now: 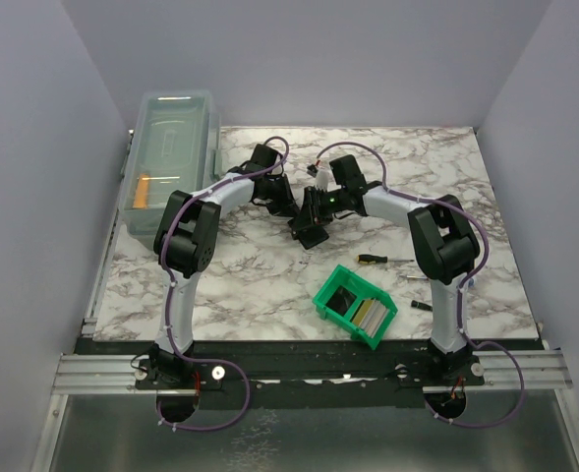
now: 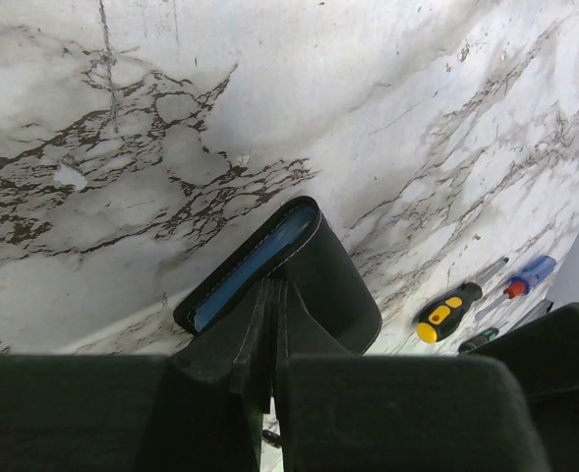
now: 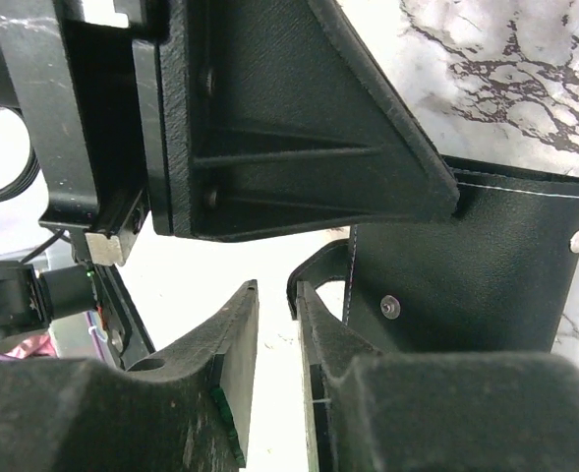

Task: Put the credit cards into the card holder
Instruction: Close the card holder at the center of the board.

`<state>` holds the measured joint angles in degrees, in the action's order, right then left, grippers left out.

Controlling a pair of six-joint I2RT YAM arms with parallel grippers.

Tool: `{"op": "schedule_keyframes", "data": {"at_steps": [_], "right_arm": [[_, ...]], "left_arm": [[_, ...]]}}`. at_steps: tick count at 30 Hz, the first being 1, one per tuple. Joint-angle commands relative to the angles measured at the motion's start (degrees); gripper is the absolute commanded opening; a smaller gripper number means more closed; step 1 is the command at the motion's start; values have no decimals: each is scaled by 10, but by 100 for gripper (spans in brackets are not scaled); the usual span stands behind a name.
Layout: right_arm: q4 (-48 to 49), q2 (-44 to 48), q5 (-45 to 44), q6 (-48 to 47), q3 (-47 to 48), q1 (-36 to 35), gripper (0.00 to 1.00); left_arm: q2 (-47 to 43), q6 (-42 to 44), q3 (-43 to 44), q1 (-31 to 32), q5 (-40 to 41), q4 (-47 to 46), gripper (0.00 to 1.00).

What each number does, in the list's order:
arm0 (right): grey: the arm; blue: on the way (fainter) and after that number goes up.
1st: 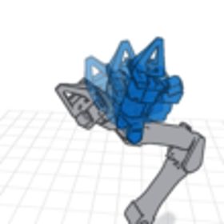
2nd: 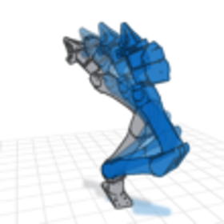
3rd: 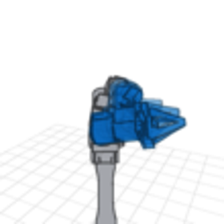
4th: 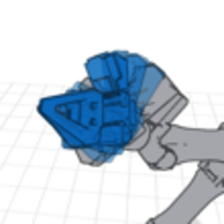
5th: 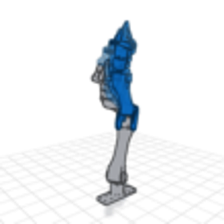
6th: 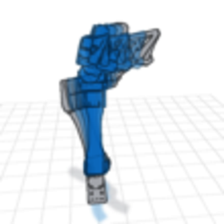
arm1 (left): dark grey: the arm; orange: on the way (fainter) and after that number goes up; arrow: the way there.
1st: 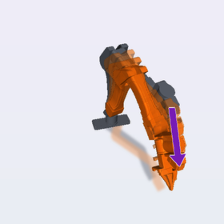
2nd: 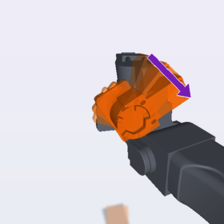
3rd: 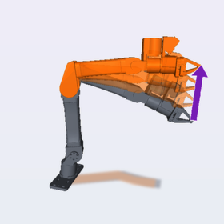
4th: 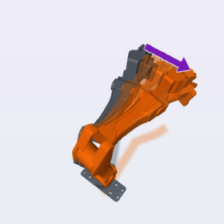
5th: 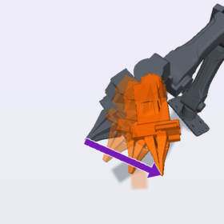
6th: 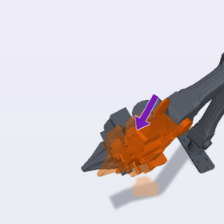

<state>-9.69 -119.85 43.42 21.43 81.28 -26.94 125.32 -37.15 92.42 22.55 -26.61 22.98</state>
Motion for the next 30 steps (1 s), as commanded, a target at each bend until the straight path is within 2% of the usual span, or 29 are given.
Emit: {"op": "schedule_keyframes", "data": {"at_steps": [1,8,15,20,25,30], "right_arm": [[-5,-14,6,-2,10,-4,27],[-6,-16,2,-4,7,-4,26],[-13,-21,0,-7,16,-6,20],[-22,-18,-10,-10,20,-7,8],[-35,-17,-27,-16,29,-11,1],[-33,-3,-77,-25,23,-20,0]], "left_arm": [[0,16,-18,-3,10,18,6],[-3,16,-23,-3,10,15,6],[-4,16,-23,-3,10,14,5],[-3,17,-24,-3,11,14,5],[-2,19,-25,-3,10,15,4],[-3,22,-28,-2,11,15,3]]}}
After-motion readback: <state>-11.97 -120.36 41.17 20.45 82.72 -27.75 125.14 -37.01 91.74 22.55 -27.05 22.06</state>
